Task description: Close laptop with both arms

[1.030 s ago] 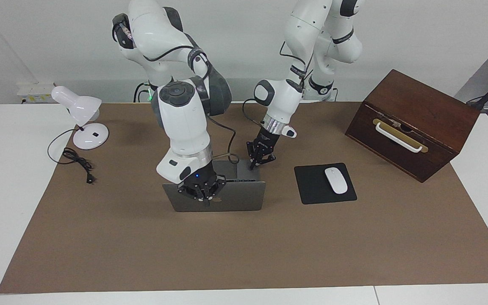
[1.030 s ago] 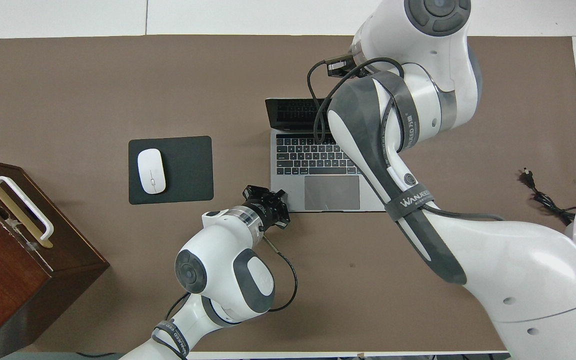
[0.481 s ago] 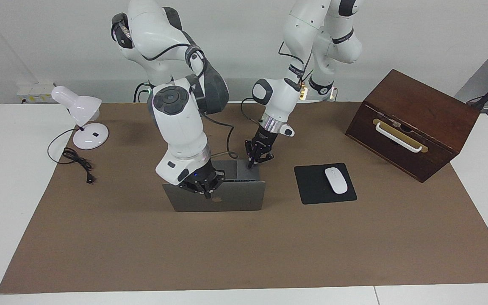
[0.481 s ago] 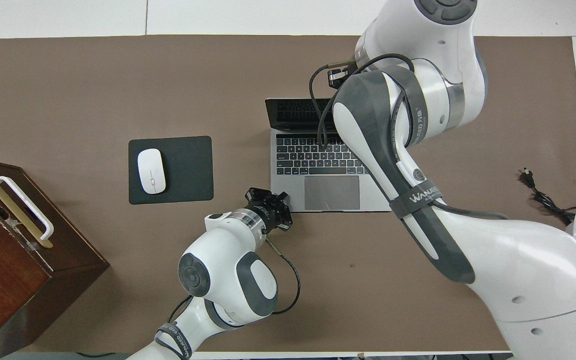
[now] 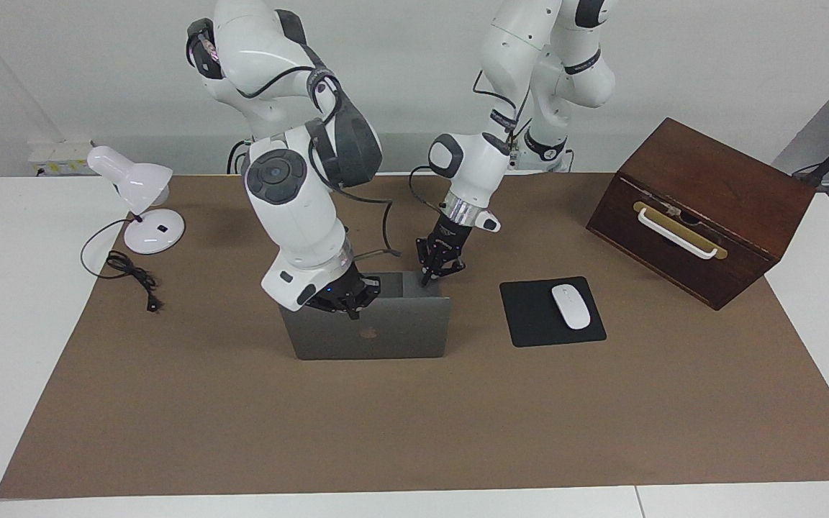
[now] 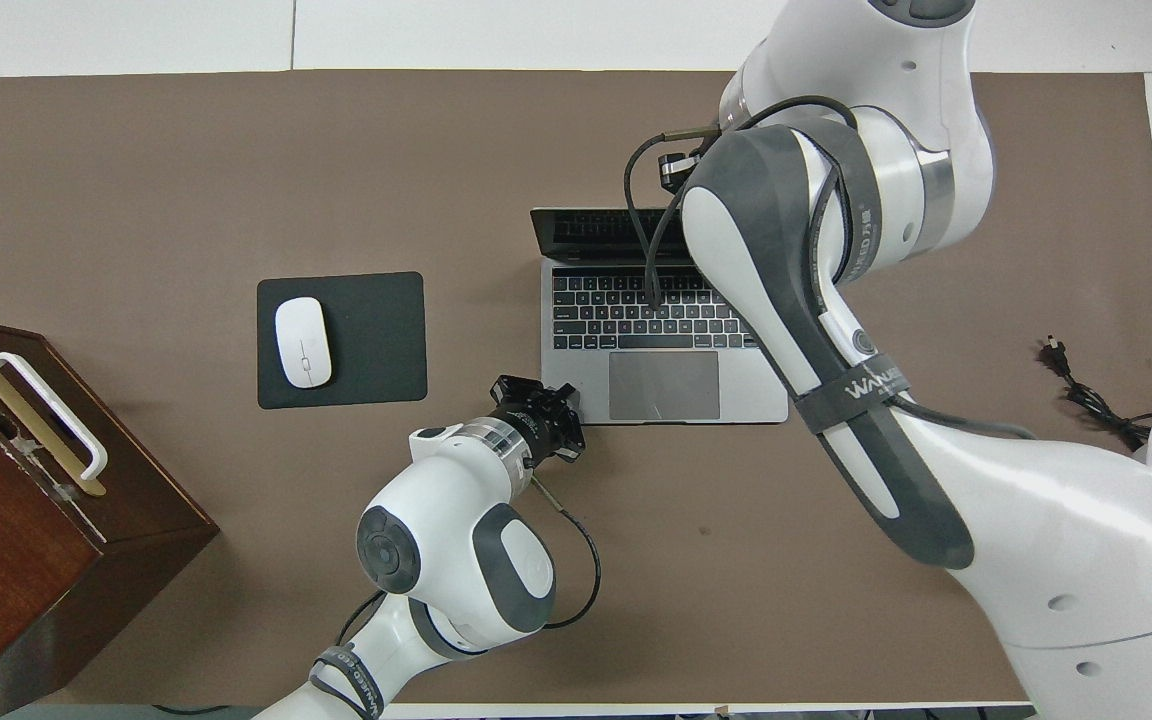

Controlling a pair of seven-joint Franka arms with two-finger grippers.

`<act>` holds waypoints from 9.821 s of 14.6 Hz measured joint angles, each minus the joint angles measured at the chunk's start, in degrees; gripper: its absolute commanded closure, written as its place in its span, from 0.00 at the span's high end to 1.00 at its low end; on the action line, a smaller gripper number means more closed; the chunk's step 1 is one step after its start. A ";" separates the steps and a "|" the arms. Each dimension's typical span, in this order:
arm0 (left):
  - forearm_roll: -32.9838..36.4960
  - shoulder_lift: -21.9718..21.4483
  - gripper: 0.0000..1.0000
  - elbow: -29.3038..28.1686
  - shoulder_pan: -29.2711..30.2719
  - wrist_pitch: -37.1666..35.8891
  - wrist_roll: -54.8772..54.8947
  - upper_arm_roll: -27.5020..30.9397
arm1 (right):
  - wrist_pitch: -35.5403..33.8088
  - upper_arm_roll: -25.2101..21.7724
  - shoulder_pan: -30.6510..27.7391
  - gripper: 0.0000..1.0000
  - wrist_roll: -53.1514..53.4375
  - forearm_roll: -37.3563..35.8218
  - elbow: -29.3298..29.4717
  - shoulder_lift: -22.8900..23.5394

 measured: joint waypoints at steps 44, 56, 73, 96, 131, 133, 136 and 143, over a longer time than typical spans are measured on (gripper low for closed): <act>-0.09 -1.17 0.00 -1.76 0.30 0.31 3.17 0.43 | 0.22 0.33 0.42 0.00 3.26 5.29 -26.73 -8.75; -0.35 -1.20 0.00 -2.01 0.01 1.18 3.68 0.29 | 2.14 0.33 0.42 0.00 3.26 5.29 -30.97 -10.18; -0.52 -1.69 0.00 -2.82 -0.29 1.66 3.77 0.27 | 3.64 0.34 0.50 0.00 3.29 5.29 -33.87 -10.96; -1.09 -1.75 0.00 -2.86 -0.34 1.72 3.81 0.27 | 4.21 0.62 0.64 0.00 4.90 5.29 -33.95 -13.01; -1.87 -2.74 0.00 -4.78 1.09 1.52 3.80 0.85 | 0.23 -2.77 0.58 0.00 4.90 5.15 -29.83 -14.27; -1.87 -3.00 0.00 -5.02 2.69 1.42 3.80 0.88 | 0.21 -2.88 0.58 0.00 4.90 4.37 -29.73 -14.84; -1.86 -5.81 0.00 -4.24 7.01 -2.06 3.80 1.04 | 0.20 -3.62 0.58 0.00 4.90 3.91 -29.57 -15.83; -1.75 -10.69 0.00 -1.62 17.26 -7.55 9.83 1.41 | 0.20 -6.34 0.59 0.00 4.55 0.76 -27.96 -18.47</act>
